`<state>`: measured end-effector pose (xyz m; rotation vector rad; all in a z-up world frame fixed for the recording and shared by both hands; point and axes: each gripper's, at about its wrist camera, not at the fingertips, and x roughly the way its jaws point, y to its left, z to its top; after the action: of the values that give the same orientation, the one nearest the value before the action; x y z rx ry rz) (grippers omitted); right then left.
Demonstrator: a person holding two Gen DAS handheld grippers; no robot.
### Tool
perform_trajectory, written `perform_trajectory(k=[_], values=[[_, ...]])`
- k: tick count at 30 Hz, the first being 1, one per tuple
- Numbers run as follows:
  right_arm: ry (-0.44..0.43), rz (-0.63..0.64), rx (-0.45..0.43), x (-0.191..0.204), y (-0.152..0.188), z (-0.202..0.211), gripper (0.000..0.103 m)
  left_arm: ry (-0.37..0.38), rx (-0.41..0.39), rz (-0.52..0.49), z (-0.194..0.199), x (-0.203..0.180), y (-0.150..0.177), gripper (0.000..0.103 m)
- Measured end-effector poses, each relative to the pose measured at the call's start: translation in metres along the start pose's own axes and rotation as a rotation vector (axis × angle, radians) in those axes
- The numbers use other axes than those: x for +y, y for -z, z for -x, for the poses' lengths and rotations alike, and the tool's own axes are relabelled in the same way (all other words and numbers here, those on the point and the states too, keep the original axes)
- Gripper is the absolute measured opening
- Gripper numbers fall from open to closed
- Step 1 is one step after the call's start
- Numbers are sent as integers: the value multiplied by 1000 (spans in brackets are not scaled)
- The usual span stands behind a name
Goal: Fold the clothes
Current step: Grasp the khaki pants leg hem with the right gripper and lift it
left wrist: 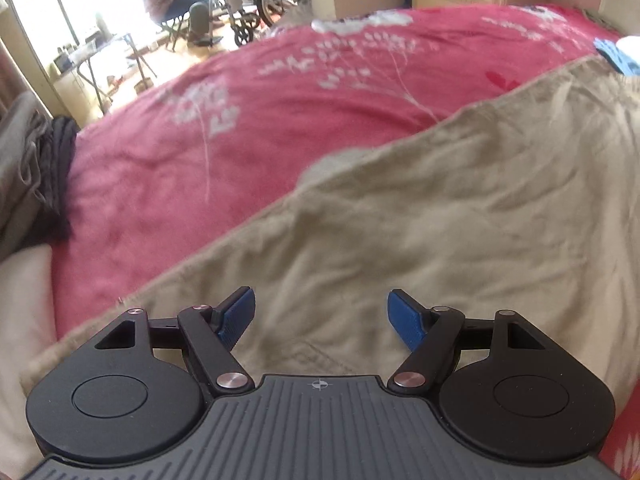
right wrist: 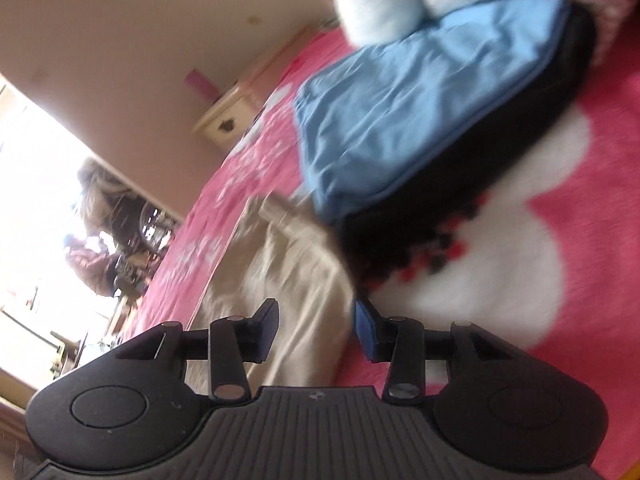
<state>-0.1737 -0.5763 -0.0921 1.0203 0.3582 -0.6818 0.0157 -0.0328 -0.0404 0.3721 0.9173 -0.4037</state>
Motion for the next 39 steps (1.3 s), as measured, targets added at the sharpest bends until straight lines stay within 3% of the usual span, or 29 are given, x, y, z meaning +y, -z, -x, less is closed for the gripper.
perform_trajectory(k=[11, 13, 16, 21, 27, 39], values=[[-4, -24, -30, 2, -19, -38, 37, -21, -17, 47, -4, 16, 10, 76], [4, -28, -29, 1, -20, -40, 21, -29, -17, 41, -2, 16, 11, 76], [13, -58, -23, -5, -19, -38, 6, -38, -14, 46, 1, 18, 12, 76], [-18, -41, -36, 10, -17, -28, 3, -38, -19, 93, 6, 27, 19, 76], [-144, 26, -26, 51, -6, -14, 3, -41, -16, 138, 12, 35, 25, 76], [-428, 154, 193, 142, 69, 5, 3, -43, -21, 147, 16, 41, 32, 76]])
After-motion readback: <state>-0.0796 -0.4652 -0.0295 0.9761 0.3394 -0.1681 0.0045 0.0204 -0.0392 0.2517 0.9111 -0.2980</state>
